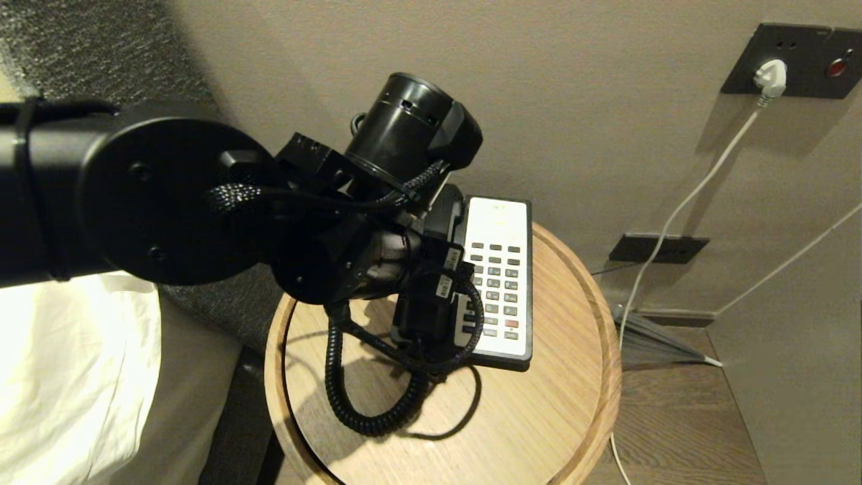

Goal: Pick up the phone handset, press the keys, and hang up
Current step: Pick up the desk phone handset

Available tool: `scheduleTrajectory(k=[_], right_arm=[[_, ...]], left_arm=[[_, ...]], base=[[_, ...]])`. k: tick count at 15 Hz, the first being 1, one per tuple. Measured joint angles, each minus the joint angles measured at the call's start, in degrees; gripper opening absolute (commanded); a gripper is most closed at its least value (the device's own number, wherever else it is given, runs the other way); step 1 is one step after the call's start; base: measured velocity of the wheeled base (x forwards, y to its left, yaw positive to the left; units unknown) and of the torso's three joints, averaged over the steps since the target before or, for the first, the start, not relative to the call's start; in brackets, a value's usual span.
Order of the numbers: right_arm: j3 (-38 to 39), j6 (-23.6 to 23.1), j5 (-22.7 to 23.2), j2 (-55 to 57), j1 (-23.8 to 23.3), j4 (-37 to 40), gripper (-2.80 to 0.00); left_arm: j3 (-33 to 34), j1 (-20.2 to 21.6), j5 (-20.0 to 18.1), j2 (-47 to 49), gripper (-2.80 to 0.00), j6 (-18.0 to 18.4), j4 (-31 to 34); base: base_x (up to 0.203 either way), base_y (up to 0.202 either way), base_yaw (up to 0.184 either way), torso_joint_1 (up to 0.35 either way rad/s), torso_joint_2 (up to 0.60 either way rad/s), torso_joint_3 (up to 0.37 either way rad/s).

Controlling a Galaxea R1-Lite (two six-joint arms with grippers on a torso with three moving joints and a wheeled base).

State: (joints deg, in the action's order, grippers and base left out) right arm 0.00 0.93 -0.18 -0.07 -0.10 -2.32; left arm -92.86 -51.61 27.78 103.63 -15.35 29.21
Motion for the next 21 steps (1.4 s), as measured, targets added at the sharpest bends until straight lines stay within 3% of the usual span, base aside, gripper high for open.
scheduleTrajectory(k=[2,3,21], right_arm=[[0.0,0.01,0.0,0.0,0.0,-0.02,-2.8],[0.0,0.03,0.0,0.0,0.0,-0.01,-2.8],[0.0,0.01,0.0,0.0,0.0,-0.04,-2.8]], left_arm=[[-0.09,0.02,-0.02,0.3,0.0,-0.01,-0.13],[-0.11,0.02,-0.02,0.37,-2.8,-0.07,-0.09],[-0.09,-0.12,0.77,-2.31,-2.8,-1.54,0.56]], base=[[0.0,0.0,0.0,0.0,0.0,0.0],[0.0,0.0,0.0,0.0,0.0,0.0],[0.0,0.0,0.0,0.0,0.0,0.0]])
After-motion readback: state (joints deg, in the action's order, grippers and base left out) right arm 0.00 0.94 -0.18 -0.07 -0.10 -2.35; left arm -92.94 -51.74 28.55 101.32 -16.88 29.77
